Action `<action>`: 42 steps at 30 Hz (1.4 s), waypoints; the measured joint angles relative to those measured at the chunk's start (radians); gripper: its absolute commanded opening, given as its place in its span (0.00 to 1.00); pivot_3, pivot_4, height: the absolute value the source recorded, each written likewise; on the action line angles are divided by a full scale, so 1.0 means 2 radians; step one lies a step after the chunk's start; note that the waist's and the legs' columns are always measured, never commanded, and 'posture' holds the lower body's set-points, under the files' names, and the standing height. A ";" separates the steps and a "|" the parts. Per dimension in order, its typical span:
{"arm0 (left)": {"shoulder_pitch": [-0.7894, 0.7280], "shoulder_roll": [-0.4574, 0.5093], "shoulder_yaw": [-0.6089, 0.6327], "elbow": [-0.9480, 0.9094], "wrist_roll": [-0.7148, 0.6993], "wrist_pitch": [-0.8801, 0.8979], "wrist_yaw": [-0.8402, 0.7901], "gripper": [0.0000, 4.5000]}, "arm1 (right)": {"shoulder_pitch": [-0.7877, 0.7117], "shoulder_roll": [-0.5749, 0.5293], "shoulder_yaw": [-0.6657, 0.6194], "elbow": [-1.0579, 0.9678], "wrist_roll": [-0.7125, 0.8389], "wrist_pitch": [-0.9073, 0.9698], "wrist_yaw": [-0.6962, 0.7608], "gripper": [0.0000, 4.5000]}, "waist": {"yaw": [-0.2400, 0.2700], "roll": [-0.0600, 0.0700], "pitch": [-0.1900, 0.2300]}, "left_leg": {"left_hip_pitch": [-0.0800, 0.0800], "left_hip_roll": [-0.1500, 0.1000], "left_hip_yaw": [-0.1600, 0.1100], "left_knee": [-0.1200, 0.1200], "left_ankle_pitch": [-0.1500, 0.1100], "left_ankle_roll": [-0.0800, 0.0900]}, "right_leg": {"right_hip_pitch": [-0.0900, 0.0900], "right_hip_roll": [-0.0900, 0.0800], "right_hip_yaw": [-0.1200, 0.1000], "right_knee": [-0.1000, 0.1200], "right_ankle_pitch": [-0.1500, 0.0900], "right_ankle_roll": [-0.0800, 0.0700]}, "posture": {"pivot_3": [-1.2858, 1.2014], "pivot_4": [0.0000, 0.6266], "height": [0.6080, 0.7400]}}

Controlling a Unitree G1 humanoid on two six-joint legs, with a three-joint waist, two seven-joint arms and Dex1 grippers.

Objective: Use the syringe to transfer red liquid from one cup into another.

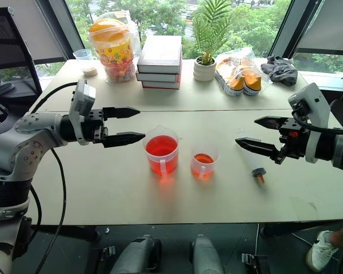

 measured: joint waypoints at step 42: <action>-0.045 -0.026 -0.028 0.039 -0.008 -0.004 -0.024 1.00 | -0.223 -0.004 0.276 0.253 -0.100 0.128 -0.073 0.99 | -0.002 0.000 0.000 | 0.000 0.000 0.002 -0.001 0.000 0.000 | -0.001 0.000 0.001 -0.001 0.000 -0.001 | 0.52 0.24 1.00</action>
